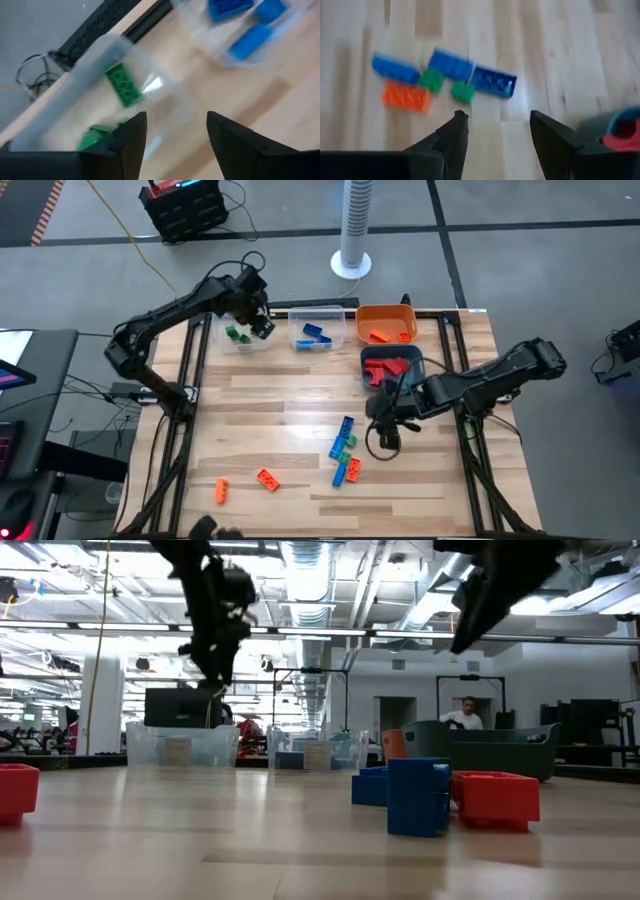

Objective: Sort blocks
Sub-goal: Put the green game piece into the left transparent bin

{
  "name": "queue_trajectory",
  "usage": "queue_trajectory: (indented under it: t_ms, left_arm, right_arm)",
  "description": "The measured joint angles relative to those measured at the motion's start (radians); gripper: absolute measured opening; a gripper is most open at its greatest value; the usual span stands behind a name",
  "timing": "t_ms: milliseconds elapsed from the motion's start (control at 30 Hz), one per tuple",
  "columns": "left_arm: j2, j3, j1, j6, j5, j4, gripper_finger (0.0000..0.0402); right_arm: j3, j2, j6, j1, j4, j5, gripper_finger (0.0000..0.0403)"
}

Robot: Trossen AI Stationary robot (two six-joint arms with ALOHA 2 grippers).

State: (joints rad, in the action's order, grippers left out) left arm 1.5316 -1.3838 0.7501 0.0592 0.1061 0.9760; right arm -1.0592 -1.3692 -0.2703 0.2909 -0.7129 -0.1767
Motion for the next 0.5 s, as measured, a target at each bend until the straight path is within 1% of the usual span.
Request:
queue_trajectory:
  t_ms: [100, 267, 400, 500]
  left_arm:
    - [-0.049, -0.001, -0.08, 0.111, 0.003, 0.012, 0.0199]
    - [-0.108, 0.0, -0.227, 0.235, 0.003, 0.025, 0.0199]
    - [-0.142, 0.0, -0.314, 0.317, 0.017, 0.032, 0.0199]
    - [-0.158, 0.0, -0.366, 0.383, 0.032, 0.046, 0.0199]
  right_arm:
    - [0.0, -0.049, 0.17, 0.006, 0.008, 0.017, 0.0218]
    - [0.0, -0.138, 0.369, -0.007, 0.021, 0.147, 0.0218]
    - [0.0, -0.191, 0.491, -0.005, 0.026, 0.179, 0.0207]
    - [0.0, -0.224, 0.515, -0.006, 0.048, 0.183, 0.0193]
